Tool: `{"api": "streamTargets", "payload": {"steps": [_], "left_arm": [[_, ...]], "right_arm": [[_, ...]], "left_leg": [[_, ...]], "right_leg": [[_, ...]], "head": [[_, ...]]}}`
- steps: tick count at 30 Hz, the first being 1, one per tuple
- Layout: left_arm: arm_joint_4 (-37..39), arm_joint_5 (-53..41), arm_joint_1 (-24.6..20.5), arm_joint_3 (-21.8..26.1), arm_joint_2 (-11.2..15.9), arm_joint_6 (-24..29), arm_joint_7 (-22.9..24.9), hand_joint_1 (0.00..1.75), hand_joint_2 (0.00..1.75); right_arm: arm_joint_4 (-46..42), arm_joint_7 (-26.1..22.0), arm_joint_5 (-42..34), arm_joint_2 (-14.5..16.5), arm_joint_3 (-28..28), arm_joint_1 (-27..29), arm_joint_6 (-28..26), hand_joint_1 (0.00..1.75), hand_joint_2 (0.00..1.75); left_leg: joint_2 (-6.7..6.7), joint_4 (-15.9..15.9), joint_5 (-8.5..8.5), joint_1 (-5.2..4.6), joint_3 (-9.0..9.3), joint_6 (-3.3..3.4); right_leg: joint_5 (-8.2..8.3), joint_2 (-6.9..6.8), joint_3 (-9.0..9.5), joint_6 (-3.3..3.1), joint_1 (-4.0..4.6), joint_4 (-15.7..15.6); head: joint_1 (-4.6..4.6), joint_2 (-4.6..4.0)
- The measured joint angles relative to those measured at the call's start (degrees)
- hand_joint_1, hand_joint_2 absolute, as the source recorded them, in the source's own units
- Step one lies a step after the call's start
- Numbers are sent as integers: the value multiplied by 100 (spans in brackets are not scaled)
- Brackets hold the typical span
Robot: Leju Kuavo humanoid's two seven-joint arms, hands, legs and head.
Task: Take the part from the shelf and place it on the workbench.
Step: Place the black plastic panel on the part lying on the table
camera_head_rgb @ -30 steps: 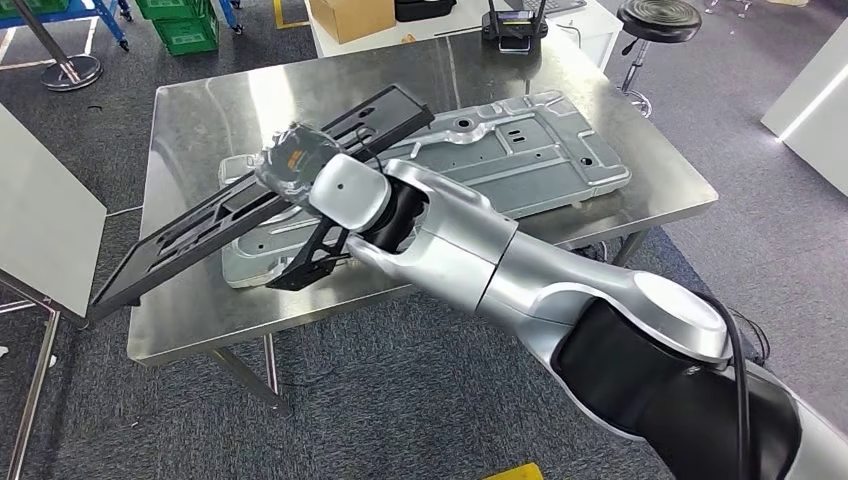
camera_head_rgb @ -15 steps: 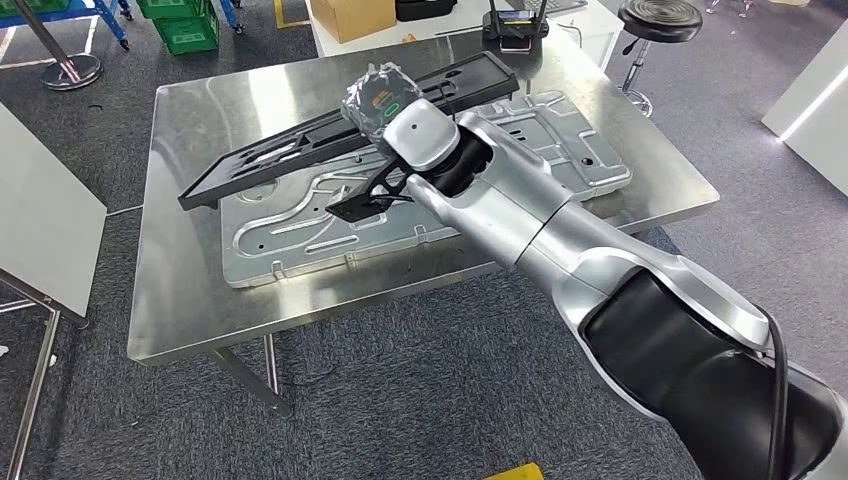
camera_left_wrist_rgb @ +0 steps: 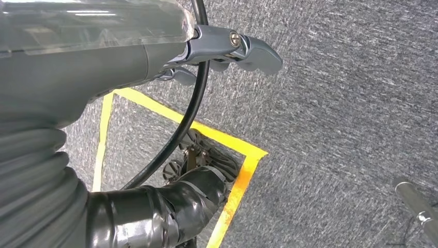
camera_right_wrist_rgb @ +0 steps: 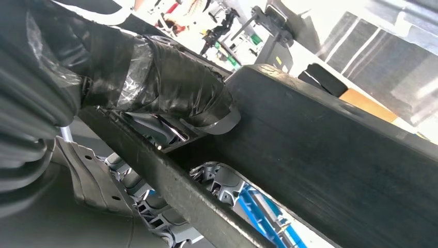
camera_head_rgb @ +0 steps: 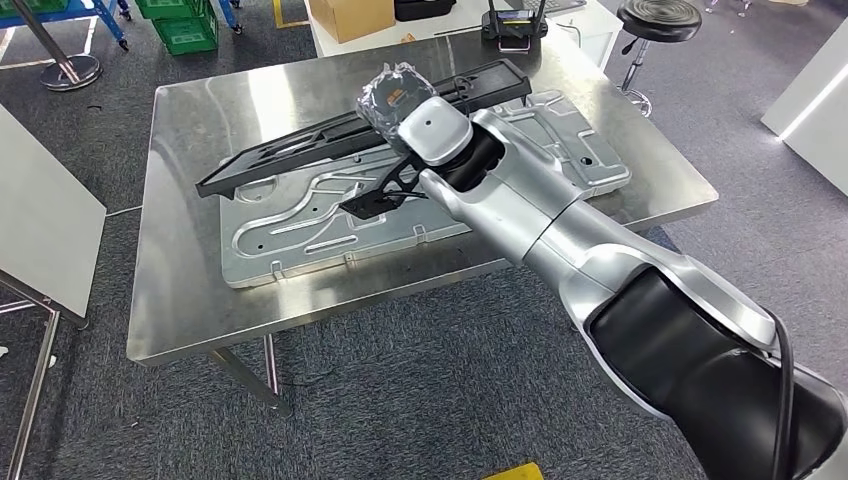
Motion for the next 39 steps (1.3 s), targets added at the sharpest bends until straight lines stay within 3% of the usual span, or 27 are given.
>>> {"api": "streamTargets", "payload": {"steps": [7, 12, 16, 23, 27, 29, 34, 39], "left_arm": [[0, 16, 1, 0, 0, 6, 70, 0, 175], [-1, 31, -2, 0, 1, 11, 95, 0, 175], [-1, 57, -7, 0, -2, 7, 122, 0, 175], [-2, 68, -2, 0, -4, 1, 139, 0, 175], [-1, 90, -3, 0, -1, 3, 140, 0, 175], [-1, 106, -3, 0, -4, 3, 148, 0, 175], [-1, 126, -3, 0, -7, 3, 156, 0, 175], [-2, 126, -2, 0, 0, 1, 158, 0, 175]], "right_arm": [[65, -32, 49, 0, -36, 49, -4, 175, 175], [100, -77, 86, 3, -55, 57, -20, 175, 175], [142, -140, 136, 26, -67, 49, -67, 175, 175], [219, -189, 178, 53, -67, 72, -84, 175, 175], [230, -217, 198, 68, -67, 74, -80, 175, 175], [233, -218, 201, 75, -67, 79, -75, 175, 175], [234, -218, 202, 83, -67, 84, -69, 175, 175], [234, -218, 213, 85, -67, 84, -62, 175, 175]], "left_leg": [[0, 37, -20, -14, -16, 33], [4, -4, -5, -17, 5, 96], [-1, -50, 3, -35, 61, 69], [-4, -23, -7, -45, 32, 78], [1, -18, -12, -57, 25, 120], [1, -32, -3, -40, 27, 113], [-1, -26, -6, -43, 26, 117], [-3, 13, -26, -66, 9, 140]], "right_leg": [[1, 0, 0, 42, -16, 2], [2, 0, 21, 113, -25, -10], [6, -9, 78, 18, -21, -58], [5, -16, 62, 41, -28, -58], [19, -10, 68, 96, -47, -88], [18, -10, 62, 70, -31, -80], [18, -13, 64, 72, -30, -81], [26, -16, 66, 142, -61, -94]], "head": [[-1, 0], [0, 0], [2, 0], [3, 0], [2, 0], [2, 0], [2, 0], [2, 0]]}}
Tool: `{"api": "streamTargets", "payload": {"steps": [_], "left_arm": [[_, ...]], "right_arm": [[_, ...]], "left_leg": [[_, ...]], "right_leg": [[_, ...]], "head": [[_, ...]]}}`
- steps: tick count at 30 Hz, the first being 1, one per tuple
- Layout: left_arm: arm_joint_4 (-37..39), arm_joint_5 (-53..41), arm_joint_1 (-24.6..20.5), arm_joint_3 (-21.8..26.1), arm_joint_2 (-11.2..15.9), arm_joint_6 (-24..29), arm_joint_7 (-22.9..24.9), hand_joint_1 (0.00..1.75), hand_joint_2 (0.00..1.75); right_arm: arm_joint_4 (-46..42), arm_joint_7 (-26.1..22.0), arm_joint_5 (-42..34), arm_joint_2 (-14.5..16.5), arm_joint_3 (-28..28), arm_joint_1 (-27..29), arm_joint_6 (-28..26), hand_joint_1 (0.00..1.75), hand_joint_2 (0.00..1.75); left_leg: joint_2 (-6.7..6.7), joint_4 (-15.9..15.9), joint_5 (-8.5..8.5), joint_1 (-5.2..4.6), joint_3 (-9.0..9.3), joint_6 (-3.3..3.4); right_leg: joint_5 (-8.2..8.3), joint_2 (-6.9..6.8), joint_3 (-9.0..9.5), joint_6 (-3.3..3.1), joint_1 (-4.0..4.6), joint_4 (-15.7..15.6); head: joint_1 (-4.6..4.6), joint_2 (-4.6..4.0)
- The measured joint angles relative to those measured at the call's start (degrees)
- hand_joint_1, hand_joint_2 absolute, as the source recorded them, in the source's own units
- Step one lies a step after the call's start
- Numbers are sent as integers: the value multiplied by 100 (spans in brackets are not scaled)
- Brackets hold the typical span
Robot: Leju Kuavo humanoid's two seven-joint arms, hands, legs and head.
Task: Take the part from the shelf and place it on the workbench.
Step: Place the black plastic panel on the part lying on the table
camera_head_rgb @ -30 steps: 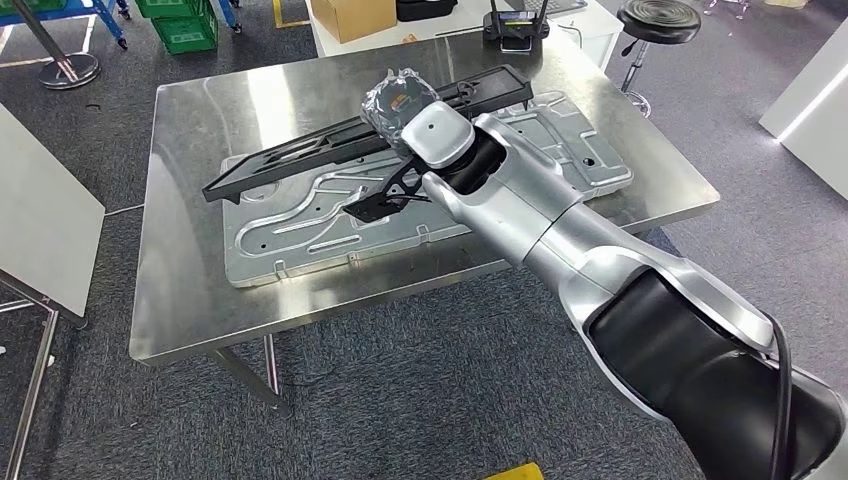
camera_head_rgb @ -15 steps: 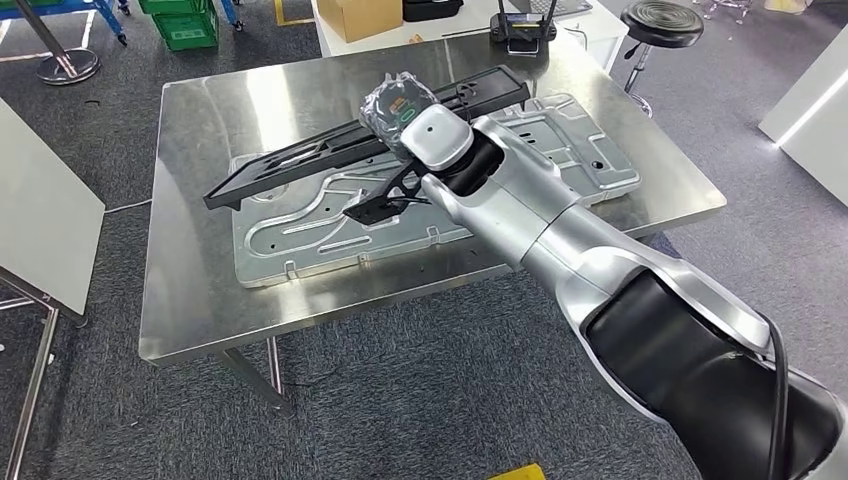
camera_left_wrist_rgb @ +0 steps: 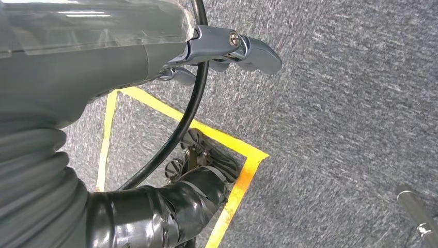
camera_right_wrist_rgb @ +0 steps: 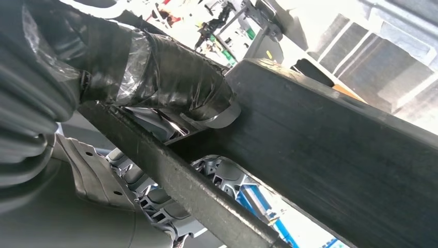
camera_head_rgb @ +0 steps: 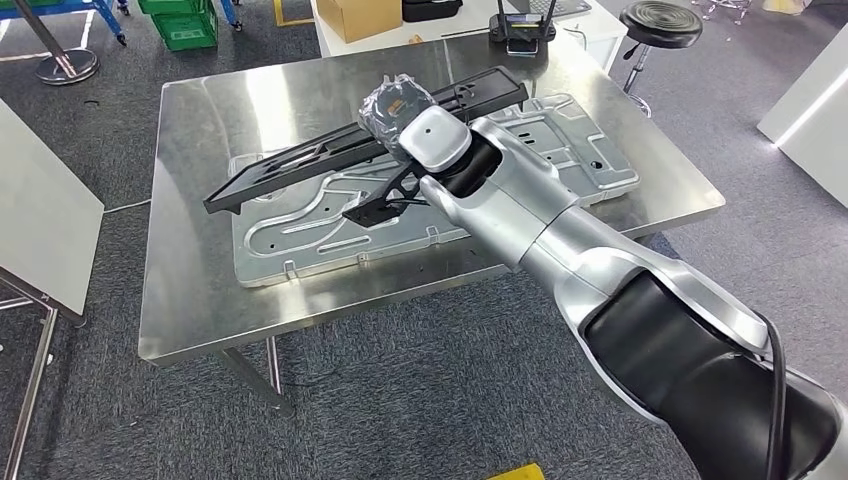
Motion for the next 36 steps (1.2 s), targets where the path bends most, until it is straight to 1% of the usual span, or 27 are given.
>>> {"api": "streamTargets", "payload": {"steps": [2, 4, 5, 7, 8, 9, 10, 11, 12, 13, 14, 15, 18, 19, 20, 21, 23, 24, 25, 26, 27, 28, 29, 31, 34, 35, 36], "left_arm": [[0, 0, -2, 0, 0, -2, 3, 0, 175], [0, 0, -3, 0, 0, -6, 6, 0, 175], [1, 0, -4, 0, 0, -8, 7, 0, 175], [1, 0, -4, 0, 0, -9, 7, 0, 175], [2, 0, -5, 0, 0, -9, 7, 0, 175], [2, 0, -2, 0, 0, -9, 8, 0, 175], [1, 0, 0, 0, 0, -10, 9, 0, 175], [1, -1, 3, 0, -1, -11, 10, 0, 175], [1, -1, 8, 1, -1, -12, 10, 0, 175], [0, -3, 8, 1, 0, -13, 8, 0, 175], [0, -5, 5, 1, 1, -13, 4, 0, 175], [0, -7, 2, 1, 1, -13, 0, 0, 175], [1, -13, -13, 0, 2, -11, -1, 0, 175], [1, -14, -15, 0, 2, -8, 1, 0, 175], [1, -15, -18, 0, 3, -5, 2, 0, 175], [1, -16, -17, 0, 4, -2, 2, 0, 175], [1, -15, -15, 0, 3, 0, 6, 0, 175], [1, -15, -9, 0, 2, 0, 9, 0, 175], [2, -15, -1, 0, 1, 0, 11, 0, 175], [1, -15, 6, 0, 1, 0, 13, 0, 175], [1, -15, 14, 1, 3, 1, 14, 0, 175], [0, -16, 18, 1, 7, 1, 14, 0, 175], [-1, -19, 19, 1, 12, 1, 15, 0, 175], [-1, -21, 17, 2, 18, 0, 15, 0, 175], [-1, -11, 16, 1, 17, -8, 4, 0, 175], [-1, -9, 14, 0, 16, -11, 0, 0, 175], [-1, -7, 12, 1, 15, -14, -3, 0, 175]], "right_arm": [[-2, 0, 4, 0, 0, -3, 0, 175, 175], [-4, 0, 7, 0, 0, -12, -1, 175, 175], [-4, 0, 8, -1, 0, -13, -1, 175, 175], [4, 0, 9, -2, 0, 0, 1, 175, 175], [10, 0, 9, -2, 0, 14, 2, 175, 175], [16, -1, 9, -2, 0, 26, 3, 175, 175], [20, -1, 9, -2, 0, 32, 4, 175, 175], [22, -2, 10, -2, -1, 33, 3, 175, 175], [23, -4, 10, -3, -1, 28, 3, 175, 175], [23, -7, 11, -3, -2, 21, 3, 175, 175], [23, -11, 11, -2, -2, 17, 3, 175, 175], [23, -16, 11, -1, -2, 15, 3, 175, 175], [20, -19, 22, -2, -2, 15, 3, 175, 175], [15, -18, 28, 1, -2, 10, 3, 175, 175], [11, -18, 32, 7, -2, 5, 1, 175, 175], [8, -18, 34, 13, -2, 4, -1, 175, 175], [9, -17, 37, 15, -2, 13, 1, 175, 175], [11, -18, 37, 15, -2, 25, 2, 175, 175], [12, -20, 37, 15, -2, 34, 4, 175, 175], [13, -21, 37, 15, -2, 38, 4, 175, 175], [14, -23, 38, 15, -2, 38, 5, 175, 175], [16, -23, 39, 15, -2, 29, 5, 175, 175], [18, -23, 42, 16, -3, 20, 6, 175, 175], [23, -23, 47, 16, -3, 10, 8, 175, 175], [23, -26, 62, 15, -3, 14, 7, 175, 175], [22, -26, 68, 15, -4, 11, 6, 175, 175], [24, -26, 73, 13, -4, 13, 6, 175, 175]], "left_leg": [[6, -37, 13, 23, 24, 23], [19, -92, 30, 53, 71, 61], [26, -106, 31, 59, 90, 77], [33, -97, 11, 54, 103, 93], [33, -86, -5, 54, 109, 91], [30, -69, -27, 55, 118, 84], [25, -47, -57, 56, 135, 71], [20, -24, -95, 58, 158, 55], [16, -2, -136, 57, 176, 32], [14, 24, -179, 50, 183, 0], [13, 37, -210, 45, 182, -34], [13, 36, -234, 44, 179, -73], [23, 28, -311, 70, 236, -181], [26, 155, -377, 78, 206, -215], [28, 407, -477, 86, 97, -247], [29, 777, -598, 97, -104, -275], [28, 1565, -775, 108, -628, -314], [28, 1748, -724, 113, -818, -320], [28, 1693, -540, 115, -900, -318], [29, 1406, -244, 117, -866, -308], [29, 989, 80, 115, -763, -289], [28, 625, 313, 96, -636, -264], [26, 339, 428, 78, -520, -228], [19, 158, 381, 43, -427, -157], [21, 54, 312, 78, -371, -71], [23, 28, 293, 93, -337, -41], [25, 14, 269, 99, -303, -15]], "right_leg": [[-19, 0, 1, 28, 1, 19], [-186, 0, -117, 57, 1, 299], [-344, 0, -269, 63, -4, 615], [-656, 1, -696, 68, -18, 1407], [-694, 0, -856, 68, -26, 1659], [-622, -1, -923, 65, -33, 1712], [-434, -2, -867, 56, -38, 1518], [-190, -4, -723, 41, -42, 1162], [-11, -5, -557, 25, -39, 798], [99, -6, -417, 8, -33, 476], [121, -5, -343, -8, -21, 305], [76, 0, -314, -29, -2, 244], [16, 21, -231, -116, 14, 176], [-4, 22, -165, -149, 2, 146], [-30, 20, -91, -180, -12, 119], [-69, 16, -20, -204, -13, 106], [-167, 18, 100, -227, -6, 103], [-224, 23, 170, -226, -2, 103], [-288, 30, 251, -222, 0, 103], [-357, 36, 345, -214, 0, 103], [-431, 40, 423, -200, -1, 97], [-495, 44, 484, -178, 6, 92], [-539, 51, 519, -154, 12, 86], [-569, 63, 526, -108, 22, 68], [-672, 57, 486, -42, 17, 152], [-773, 51, 384, -21, 18, 360], [-912, 44, 197, -9, 15, 703]], "head": [[0, 0], [1, 0], [1, 0], [1, 0], [2, 0], [1, 0], [2, 0], [2, 0], [1, 0], [1, 0], [1, 0], [2, 0], [5, 0], [1, 0], [-1, 0], [-3, 0], [-5, 0], [-5, 0], [-4, 0], [-5, 0], [-3, 0], [-3, 0], [-6, 0], [-9, 0], [-7, 0], [-6, 0], [-5, 0]]}}
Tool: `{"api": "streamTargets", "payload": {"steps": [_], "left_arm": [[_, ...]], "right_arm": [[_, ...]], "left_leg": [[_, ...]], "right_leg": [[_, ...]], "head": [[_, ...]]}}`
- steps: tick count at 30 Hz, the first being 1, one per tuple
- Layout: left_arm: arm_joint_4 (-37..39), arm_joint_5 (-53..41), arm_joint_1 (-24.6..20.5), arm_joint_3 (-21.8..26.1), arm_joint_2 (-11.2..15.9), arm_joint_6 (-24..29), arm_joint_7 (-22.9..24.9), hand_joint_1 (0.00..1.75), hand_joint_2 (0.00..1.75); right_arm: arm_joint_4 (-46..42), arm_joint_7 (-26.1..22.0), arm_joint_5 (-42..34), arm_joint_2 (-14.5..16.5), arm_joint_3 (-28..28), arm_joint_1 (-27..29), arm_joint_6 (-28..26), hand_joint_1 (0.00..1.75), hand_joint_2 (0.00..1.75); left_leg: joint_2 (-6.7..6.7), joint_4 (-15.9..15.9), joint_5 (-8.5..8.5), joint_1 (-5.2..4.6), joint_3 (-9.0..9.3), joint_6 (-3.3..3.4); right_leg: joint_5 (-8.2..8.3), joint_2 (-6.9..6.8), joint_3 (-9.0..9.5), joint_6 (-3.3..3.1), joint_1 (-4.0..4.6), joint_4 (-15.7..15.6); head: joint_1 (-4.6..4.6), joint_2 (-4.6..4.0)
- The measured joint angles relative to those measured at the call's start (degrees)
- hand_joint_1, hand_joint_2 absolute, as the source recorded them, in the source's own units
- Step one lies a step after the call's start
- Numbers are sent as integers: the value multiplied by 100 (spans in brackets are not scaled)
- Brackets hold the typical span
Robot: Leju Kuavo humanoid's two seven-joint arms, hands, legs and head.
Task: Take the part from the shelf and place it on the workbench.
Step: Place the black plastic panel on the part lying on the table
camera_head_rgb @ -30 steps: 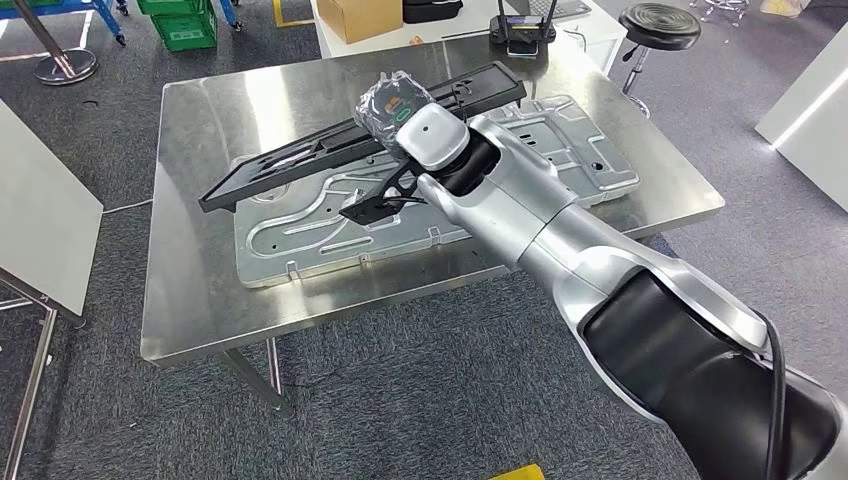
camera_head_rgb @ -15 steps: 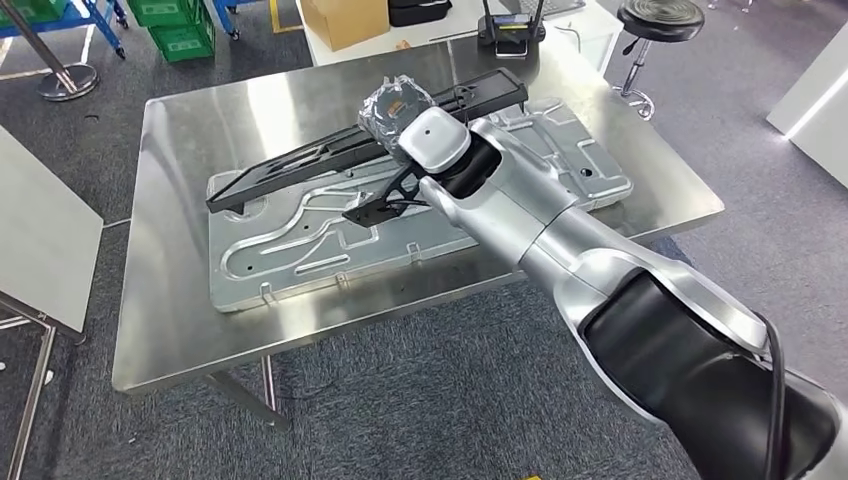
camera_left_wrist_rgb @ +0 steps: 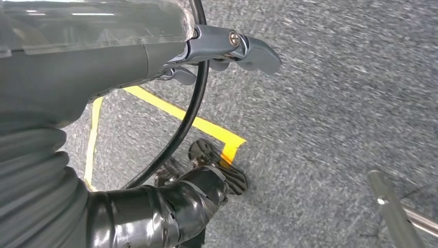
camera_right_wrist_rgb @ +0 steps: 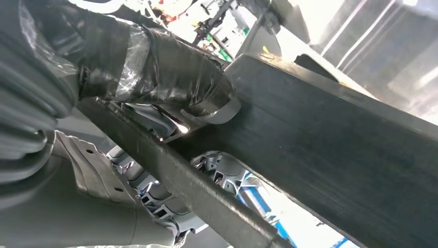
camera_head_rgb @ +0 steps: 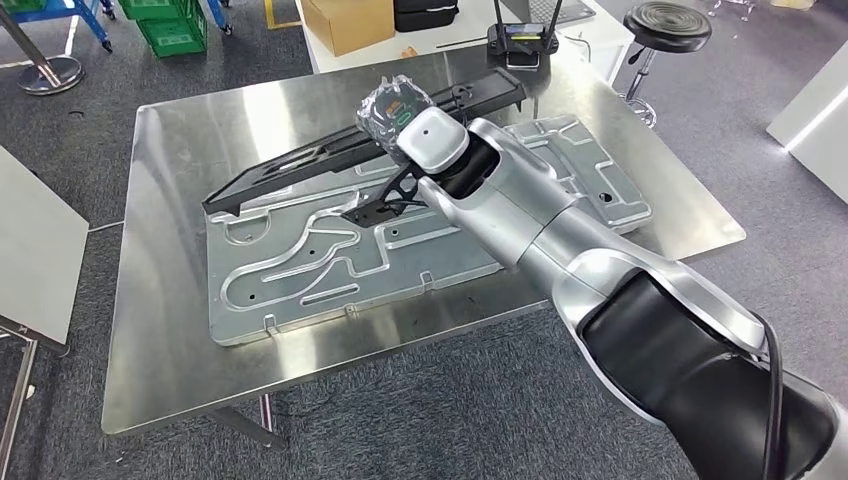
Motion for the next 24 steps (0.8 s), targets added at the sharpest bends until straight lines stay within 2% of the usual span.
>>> {"api": "streamTargets", "payload": {"steps": [2, 3, 4, 5, 6, 7, 8, 9, 13, 20, 24], "left_arm": [[0, 1, -9, 1, 0, -2, -1, 0, 175], [0, 1, -12, 2, -1, -2, -1, 0, 175], [0, 1, -12, 1, -2, -2, -1, 0, 175], [0, 1, -10, 1, -4, -3, -3, 0, 175], [0, 1, -10, 1, -6, -4, -7, 0, 175], [0, 1, -9, 1, -7, -5, -11, 0, 175], [0, 0, -13, 1, -8, -5, -17, 0, 175], [0, -1, -18, 2, -5, -7, -21, 0, 175], [1, -14, -19, 1, 0, -20, -20, 0, 175], [0, -21, -25, 0, 2, -68, -59, 0, 175], [0, -36, -25, 1, 2, -72, -74, 0, 175]], "right_arm": [[8, 0, 5, -6, 0, 26, 5, 175, 175], [15, 0, 6, -10, 0, 46, 8, 175, 175], [22, 0, 6, -13, 0, 62, 11, 175, 175], [27, 0, 6, -14, 0, 69, 12, 175, 175], [30, 0, 6, -15, 0, 65, 11, 175, 175], [32, 0, 7, -16, 0, 54, 9, 175, 175], [33, 0, 9, -15, 0, 39, 7, 175, 175], [34, -2, 11, -13, 0, 26, 4, 175, 175], [55, -11, 39, 2, 0, 14, -2, 175, 175], [87, -7, 77, 0, 0, 13, -2, 175, 175], [95, -7, 104, 0, 0, 13, -2, 175, 175]], "left_leg": [[0, 3, -66, 0, 61, 32], [-2, 9, -104, 0, 101, 34], [-6, 17, -141, 0, 143, 30], [-11, 30, -183, 1, 193, 22], [-16, 49, -231, 2, 242, 9], [-20, 70, -276, -3, 280, -10], [-23, 94, -319, -12, 301, -37], [-24, 114, -349, -21, 304, -56], [-20, 101, -357, -30, 298, 19], [-13, 47, -346, -24, 330, -6], [-14, 41, -343, -20, 329, -65]], "right_leg": [[-228, -3, -538, 16, -5, 836], [-222, -4, -763, 22, -12, 1100], [-113, -7, -894, 25, -19, 1170], [127, -11, -898, 22, -26, 978], [438, -18, -801, 13, -31, 599], [679, -26, -675, 2, -28, 218], [857, -30, -549, -12, -26, -134], [934, -30, -470, -21, -23, -346], [930, -4, -427, -31, -3, -468], [911, 9, -427, -83, 14, -462], [909, 7, -428, -93, 19, -458]], "head": [[-1, 0], [-1, 0], [0, 0], [0, 0], [1, 0], [0, 0], [-1, 0], [-2, 0], [-4, 0], [-4, 0], [-4, 0]]}}
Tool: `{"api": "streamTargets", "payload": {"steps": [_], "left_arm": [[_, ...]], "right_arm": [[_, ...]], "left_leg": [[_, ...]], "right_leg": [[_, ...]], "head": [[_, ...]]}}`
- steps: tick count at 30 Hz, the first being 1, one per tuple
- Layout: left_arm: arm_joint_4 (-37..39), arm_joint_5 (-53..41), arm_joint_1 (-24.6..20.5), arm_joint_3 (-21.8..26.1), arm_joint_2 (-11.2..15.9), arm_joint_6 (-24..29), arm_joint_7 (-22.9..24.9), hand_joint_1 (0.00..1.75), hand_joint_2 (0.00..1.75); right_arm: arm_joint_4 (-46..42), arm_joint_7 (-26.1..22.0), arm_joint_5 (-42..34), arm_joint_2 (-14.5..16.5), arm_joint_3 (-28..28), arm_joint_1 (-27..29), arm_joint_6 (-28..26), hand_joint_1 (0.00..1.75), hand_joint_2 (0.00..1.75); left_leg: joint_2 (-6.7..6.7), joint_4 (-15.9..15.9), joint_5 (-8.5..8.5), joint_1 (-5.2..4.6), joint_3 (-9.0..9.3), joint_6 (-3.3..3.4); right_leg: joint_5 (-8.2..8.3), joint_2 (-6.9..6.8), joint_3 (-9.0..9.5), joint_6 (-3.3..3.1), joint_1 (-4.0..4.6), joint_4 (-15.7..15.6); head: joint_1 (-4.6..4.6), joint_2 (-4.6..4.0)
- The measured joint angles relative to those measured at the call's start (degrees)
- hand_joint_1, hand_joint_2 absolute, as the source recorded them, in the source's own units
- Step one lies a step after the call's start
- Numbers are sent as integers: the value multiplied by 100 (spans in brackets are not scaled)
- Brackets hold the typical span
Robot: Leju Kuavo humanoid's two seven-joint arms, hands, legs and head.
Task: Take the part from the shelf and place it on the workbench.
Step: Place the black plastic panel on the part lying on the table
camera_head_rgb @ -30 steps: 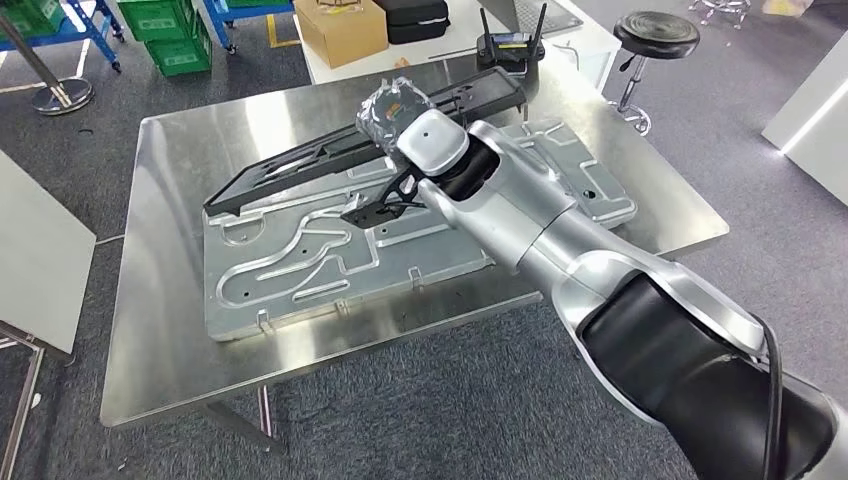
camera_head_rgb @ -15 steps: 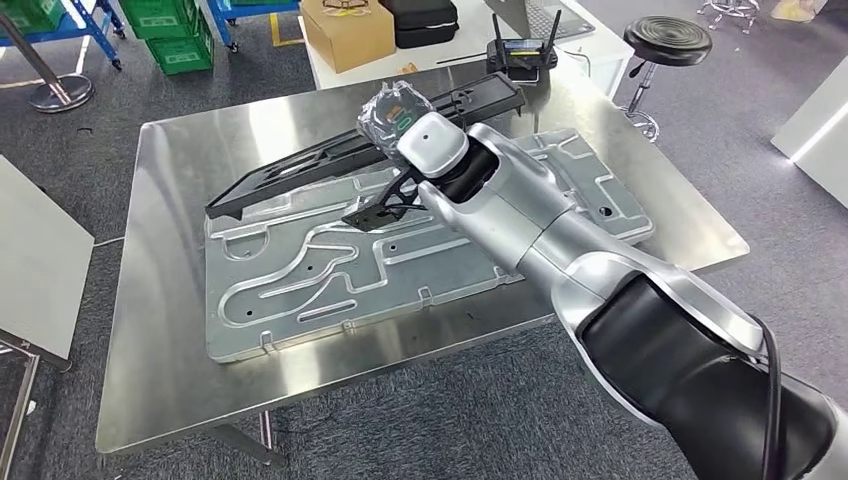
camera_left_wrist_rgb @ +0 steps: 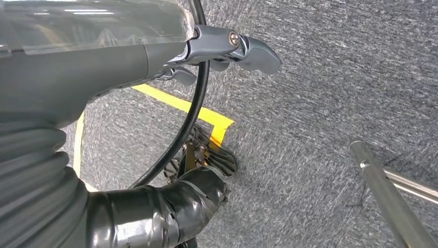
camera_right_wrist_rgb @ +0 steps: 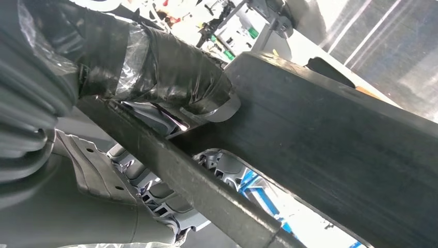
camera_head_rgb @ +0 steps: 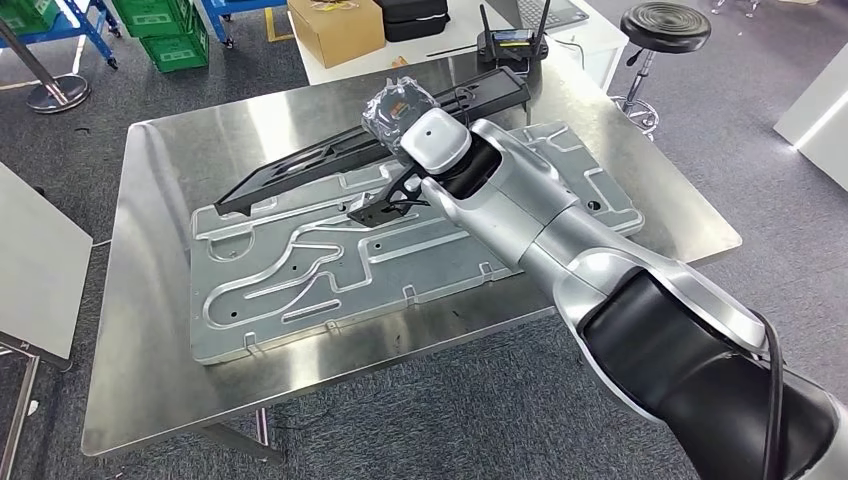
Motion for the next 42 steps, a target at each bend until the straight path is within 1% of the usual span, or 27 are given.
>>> {"api": "streamTargets", "payload": {"steps": [3, 14, 18, 21, 22, 25, 28, 35, 42], "left_arm": [[0, -10, 1, -1, 0, 0, -6, 0, 175], [0, -21, 1, -1, 0, -1, -13, 0, 175], [0, -26, 0, 0, 0, -34, -88, 0, 175], [0, -3, 0, 0, 0, -79, -171, 0, 175], [0, 5, 0, 0, 0, -92, -180, 0, 131], [0, -19, 0, 0, 2, -79, -169, 0, 0], [0, -15, -2, -1, 10, 9, -144, 0, 0], [0, 33, -15, -1, 78, 28, -102, 0, 0], [0, 34, -16, -1, 91, 32, -100, 0, 0]], "right_arm": [[2, 0, 4, 0, 0, 0, 1, 175, 175], [2, 0, 4, 0, 0, 0, 0, 175, 175], [2, -1, 5, 0, 0, 0, -4, 175, 175], [2, -3, 13, 0, 0, 0, -5, 44, 44], [2, -4, 16, 0, 0, -2, -6, 0, 0], [2, -5, 23, 2, 0, -18, -9, 0, 0], [10, 7, 25, 35, 0, -44, 6, 0, 0], [71, 75, 25, 235, -2, -132, 63, 0, 0], [137, 36, 25, 278, -5, -158, 52, 0, 0]], "left_leg": [[0, -1, 0, 1, -1, -38], [-2, 22, -5, -6, -14, -44], [-2, 24, -5, -8, -18, -44], [-3, 25, -5, -8, -20, -44], [-3, 25, -6, -8, -20, -44], [-3, 25, -6, -8, -20, -43], [-3, 25, -6, -8, -20, -43], [-4, 24, -6, -8, -18, -43], [-3, 26, -6, -8, -17, -43]], "right_leg": [[1, 0, 0, -1, -1, 2], [5, -6, 11, 3, -11, -7], [8, -7, 11, 9, -13, -15], [11, -7, 11, 13, -13, -18], [11, -8, 11, 13, -14, -19], [11, -8, 12, 14, -14, -19], [12, -8, 13, 15, -15, -19], [12, -8, 13, 15, -13, -19], [13, -9, 17, 15, -14, -19]], "head": [[0, 0], [0, 0], [0, 0], [0, 0], [0, 0], [0, 0], [0, 0], [0, 0], [0, 0]]}}
